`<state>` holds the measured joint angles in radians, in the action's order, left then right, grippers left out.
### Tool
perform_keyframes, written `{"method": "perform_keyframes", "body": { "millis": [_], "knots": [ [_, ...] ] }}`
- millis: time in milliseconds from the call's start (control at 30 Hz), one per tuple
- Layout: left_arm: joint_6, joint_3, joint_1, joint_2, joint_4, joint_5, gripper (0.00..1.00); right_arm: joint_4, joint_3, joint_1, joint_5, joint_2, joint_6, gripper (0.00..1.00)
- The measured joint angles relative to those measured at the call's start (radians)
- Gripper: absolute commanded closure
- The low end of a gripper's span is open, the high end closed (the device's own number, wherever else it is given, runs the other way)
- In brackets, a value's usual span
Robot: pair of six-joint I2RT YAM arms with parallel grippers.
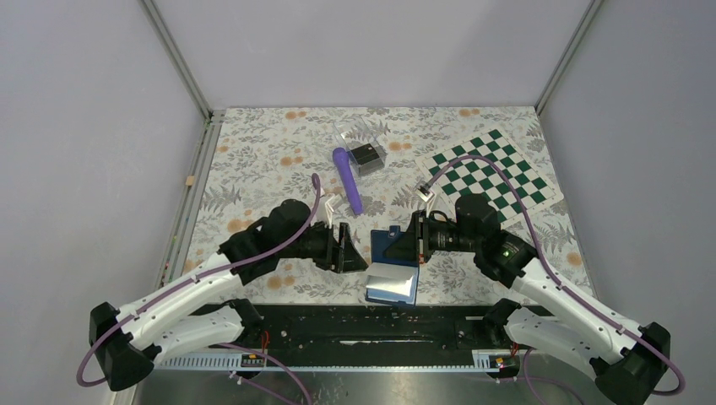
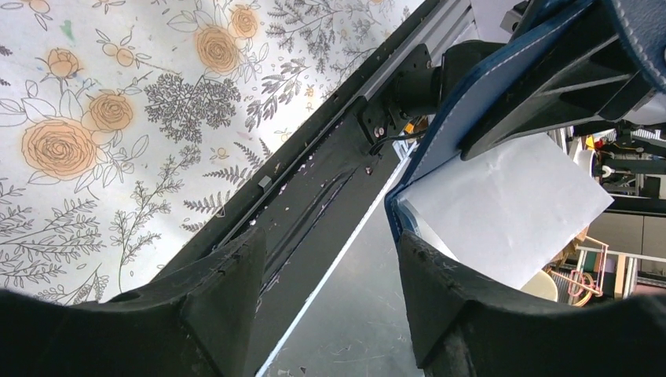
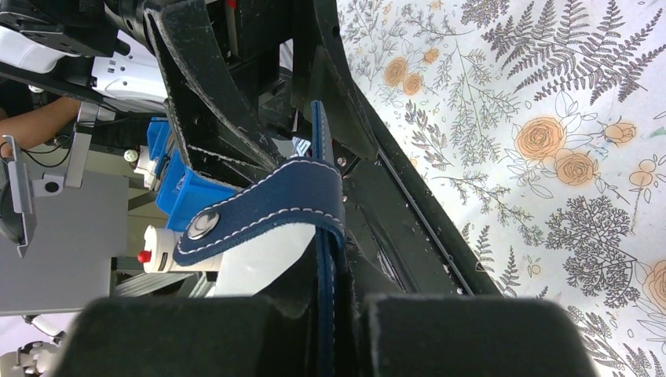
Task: Put the credit cards into the card holder
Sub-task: Open the card holder.
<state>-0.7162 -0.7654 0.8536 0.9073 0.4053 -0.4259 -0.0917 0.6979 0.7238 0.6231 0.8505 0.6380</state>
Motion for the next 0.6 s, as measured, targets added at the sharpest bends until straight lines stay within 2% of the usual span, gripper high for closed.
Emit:
{"method": "perform_keyframes", "body": {
  "millis": [600],
  "knots": [
    [-0.039, -0.001, 0.070, 0.022, -0.029, -0.018, 0.40, 0.000, 0.000, -0.009, 0.033, 0.020, 0.005, 1.00]
  ]
}}
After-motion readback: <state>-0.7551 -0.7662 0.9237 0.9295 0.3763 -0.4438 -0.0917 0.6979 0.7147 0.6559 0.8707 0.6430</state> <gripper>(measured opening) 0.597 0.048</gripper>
